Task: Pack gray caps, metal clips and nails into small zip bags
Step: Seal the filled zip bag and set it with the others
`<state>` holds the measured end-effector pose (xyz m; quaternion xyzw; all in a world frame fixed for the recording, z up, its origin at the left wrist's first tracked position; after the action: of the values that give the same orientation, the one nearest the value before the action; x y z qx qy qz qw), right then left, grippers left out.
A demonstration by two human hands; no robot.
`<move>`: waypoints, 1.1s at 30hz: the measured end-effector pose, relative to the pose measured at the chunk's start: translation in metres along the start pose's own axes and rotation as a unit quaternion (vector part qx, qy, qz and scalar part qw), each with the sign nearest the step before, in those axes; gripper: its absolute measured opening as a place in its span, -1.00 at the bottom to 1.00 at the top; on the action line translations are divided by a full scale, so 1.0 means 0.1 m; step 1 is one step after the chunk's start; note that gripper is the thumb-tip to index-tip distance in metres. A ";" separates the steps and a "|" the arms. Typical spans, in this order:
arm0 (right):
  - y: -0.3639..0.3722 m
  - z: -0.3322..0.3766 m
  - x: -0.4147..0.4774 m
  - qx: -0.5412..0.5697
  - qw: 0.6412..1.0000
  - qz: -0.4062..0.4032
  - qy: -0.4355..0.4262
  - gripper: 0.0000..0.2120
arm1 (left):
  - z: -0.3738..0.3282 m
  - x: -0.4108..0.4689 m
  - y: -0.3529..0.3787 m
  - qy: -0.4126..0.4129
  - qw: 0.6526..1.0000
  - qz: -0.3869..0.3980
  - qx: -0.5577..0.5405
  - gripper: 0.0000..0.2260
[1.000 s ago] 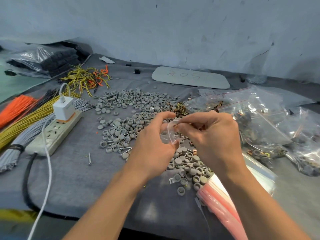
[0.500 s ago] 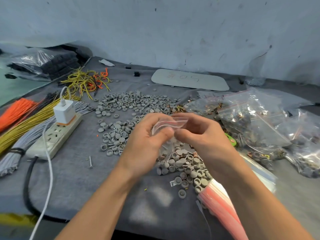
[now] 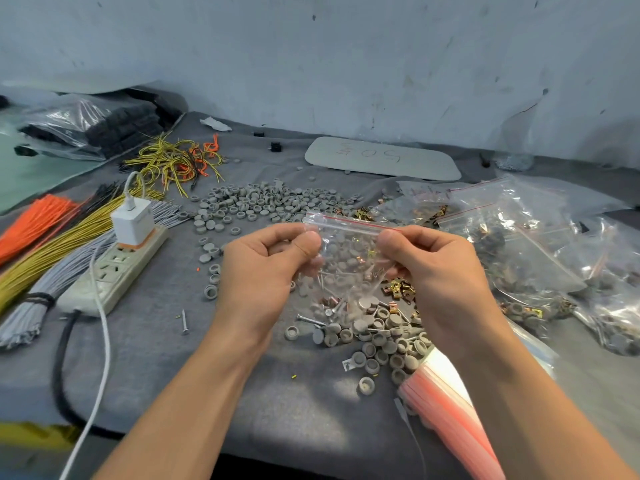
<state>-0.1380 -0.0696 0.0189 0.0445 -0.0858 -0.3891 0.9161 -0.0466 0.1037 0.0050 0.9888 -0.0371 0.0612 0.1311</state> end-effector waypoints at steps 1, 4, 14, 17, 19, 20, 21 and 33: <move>0.00 0.00 -0.01 -0.003 1.000 0.011 0.000 -0.88 | 0.00 -0.01 0.01 0.002 1.000 0.013 0.003 -0.78; 0.01 -0.01 -0.02 -0.015 0.999 0.032 -0.001 -0.93 | -0.01 -0.01 0.03 0.004 1.000 0.014 0.009 -0.94; 0.06 -0.06 -0.01 -0.019 1.000 -0.016 0.012 -0.85 | 0.01 -0.03 0.04 -0.012 0.999 -0.035 0.017 -0.89; 0.08 -0.08 -0.02 -0.030 1.000 -0.009 0.003 -0.92 | 0.02 -0.02 0.02 -0.015 0.999 -0.039 0.019 -0.91; 0.09 -0.09 -0.03 -0.025 1.000 -0.008 0.000 -0.94 | 0.04 -0.01 0.00 -0.019 0.998 -0.055 0.023 -0.90; 0.10 -0.09 -0.03 -0.021 1.000 -0.010 0.000 -0.94 | 0.05 0.00 -0.01 -0.020 0.998 -0.059 0.024 -0.91; 0.10 -0.09 -0.04 -0.019 1.000 -0.011 -0.001 -0.93 | 0.05 0.00 -0.01 -0.022 0.998 -0.059 0.023 -0.93; 0.20 -0.12 -0.04 0.009 1.000 -0.004 0.013 -0.74 | 0.06 -0.03 0.04 -0.051 0.999 -0.013 -0.002 -0.93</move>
<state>-0.1246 -0.0524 0.0096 0.0581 -0.0772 -0.3917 0.9150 -0.0498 0.0984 -0.0004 0.9907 -0.0308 0.0084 0.1320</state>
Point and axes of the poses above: each hand's wrist, its own x-axis towards the middle knuckle, its own y-axis out of the palm, z = x × y, the point moved 3 cm from there along x, towards the middle knuckle, and after that the axes turned 14 degrees about -z, right-handed, at the moved point
